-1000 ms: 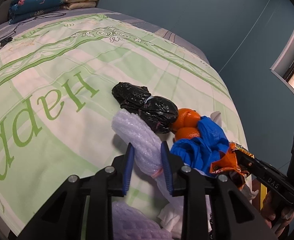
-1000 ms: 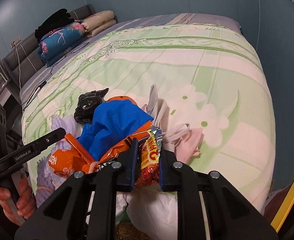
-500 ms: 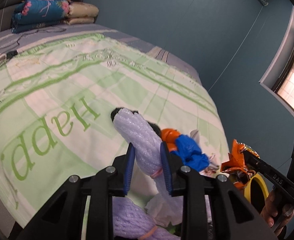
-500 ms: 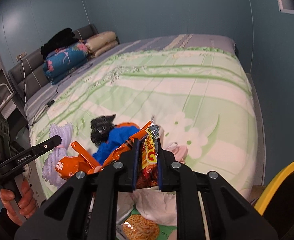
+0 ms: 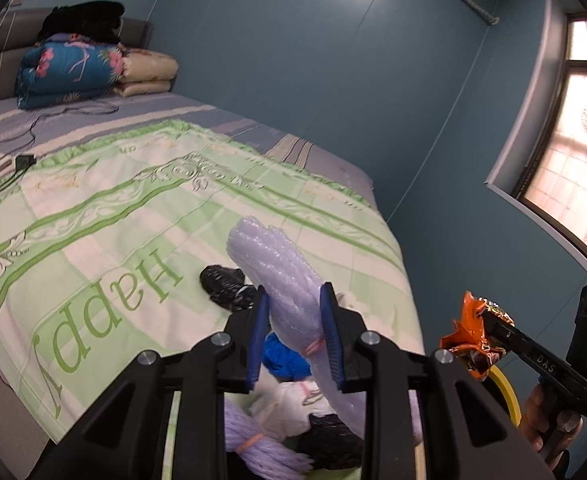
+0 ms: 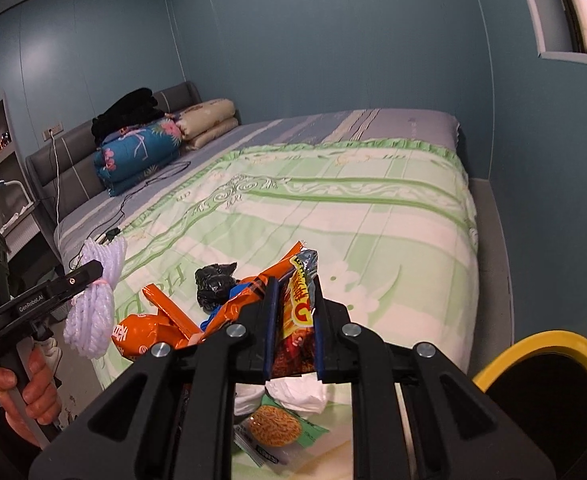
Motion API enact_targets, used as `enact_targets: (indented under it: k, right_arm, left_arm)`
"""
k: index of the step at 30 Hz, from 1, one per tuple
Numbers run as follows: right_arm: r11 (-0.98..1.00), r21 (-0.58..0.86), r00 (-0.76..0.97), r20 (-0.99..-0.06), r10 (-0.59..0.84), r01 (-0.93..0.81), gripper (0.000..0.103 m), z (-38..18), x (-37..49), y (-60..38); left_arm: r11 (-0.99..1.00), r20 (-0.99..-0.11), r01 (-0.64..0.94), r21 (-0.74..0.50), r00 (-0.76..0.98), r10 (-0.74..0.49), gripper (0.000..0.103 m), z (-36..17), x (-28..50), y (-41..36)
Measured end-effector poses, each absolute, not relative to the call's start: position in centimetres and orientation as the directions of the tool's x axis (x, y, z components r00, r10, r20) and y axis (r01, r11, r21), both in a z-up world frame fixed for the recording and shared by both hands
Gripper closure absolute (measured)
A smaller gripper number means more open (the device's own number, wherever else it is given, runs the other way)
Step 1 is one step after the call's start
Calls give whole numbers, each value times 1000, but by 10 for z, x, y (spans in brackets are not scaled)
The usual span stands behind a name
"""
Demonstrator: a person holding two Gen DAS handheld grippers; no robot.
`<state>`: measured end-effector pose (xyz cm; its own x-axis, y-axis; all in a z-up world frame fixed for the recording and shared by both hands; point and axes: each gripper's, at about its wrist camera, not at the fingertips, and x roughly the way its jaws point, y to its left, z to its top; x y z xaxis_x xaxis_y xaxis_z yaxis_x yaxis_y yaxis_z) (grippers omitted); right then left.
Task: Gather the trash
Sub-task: 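Lift the foam net with the left tool while the right tool carries the orange bag toward the bin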
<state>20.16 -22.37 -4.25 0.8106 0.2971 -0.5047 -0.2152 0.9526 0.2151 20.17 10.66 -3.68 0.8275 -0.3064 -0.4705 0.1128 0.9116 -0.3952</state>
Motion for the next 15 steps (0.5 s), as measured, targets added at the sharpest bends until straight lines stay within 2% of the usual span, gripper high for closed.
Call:
enact_targets:
  k: [8,15]
  right_arm:
    - [962,204,847,-466,257,-180,89,-26,175,-255]
    - [978,187,885,-435,166,-92,89,-16,149,-299]
  left_arm:
    - [912,-438,165,-375,836,-332,78,-10,184,82]
    - [913,-418,242,-329,829,-371,78,9,173,43]
